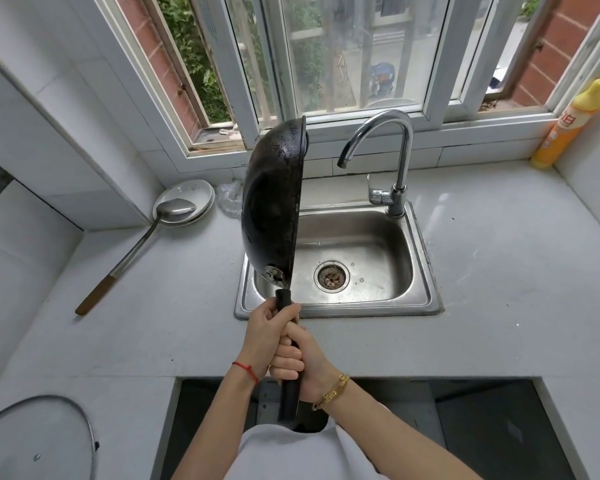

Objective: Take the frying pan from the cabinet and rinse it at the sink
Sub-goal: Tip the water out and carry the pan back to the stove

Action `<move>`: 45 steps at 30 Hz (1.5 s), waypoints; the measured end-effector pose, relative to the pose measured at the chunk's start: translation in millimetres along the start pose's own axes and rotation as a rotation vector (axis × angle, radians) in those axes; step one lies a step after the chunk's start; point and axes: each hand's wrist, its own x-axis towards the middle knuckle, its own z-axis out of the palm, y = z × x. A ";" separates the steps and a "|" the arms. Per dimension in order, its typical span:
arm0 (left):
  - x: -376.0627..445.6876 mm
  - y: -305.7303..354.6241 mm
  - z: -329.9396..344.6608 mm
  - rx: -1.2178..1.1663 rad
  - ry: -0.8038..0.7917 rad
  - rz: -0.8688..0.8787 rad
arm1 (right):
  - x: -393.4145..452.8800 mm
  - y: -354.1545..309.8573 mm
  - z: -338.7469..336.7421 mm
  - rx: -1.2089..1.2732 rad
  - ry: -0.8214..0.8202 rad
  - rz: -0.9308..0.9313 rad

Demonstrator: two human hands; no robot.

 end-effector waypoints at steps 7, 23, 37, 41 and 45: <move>0.8 -1.9 0.1 0.003 0.011 0.000 | 0.7 -0.8 -0.6 -0.002 -0.002 0.004; -0.1 -3.5 -0.5 0.011 0.020 0.022 | -0.6 -1.4 1.4 -0.007 -0.008 -0.018; -2.5 -3.5 -1.6 0.019 0.025 0.013 | -3.8 1.4 3.5 -0.010 0.024 -0.009; -3.4 -2.7 -0.6 0.031 0.036 0.010 | -4.0 1.6 3.0 -0.018 0.013 -0.011; -3.7 -1.6 0.3 0.031 0.042 0.011 | -4.6 1.0 2.6 -0.018 0.035 -0.005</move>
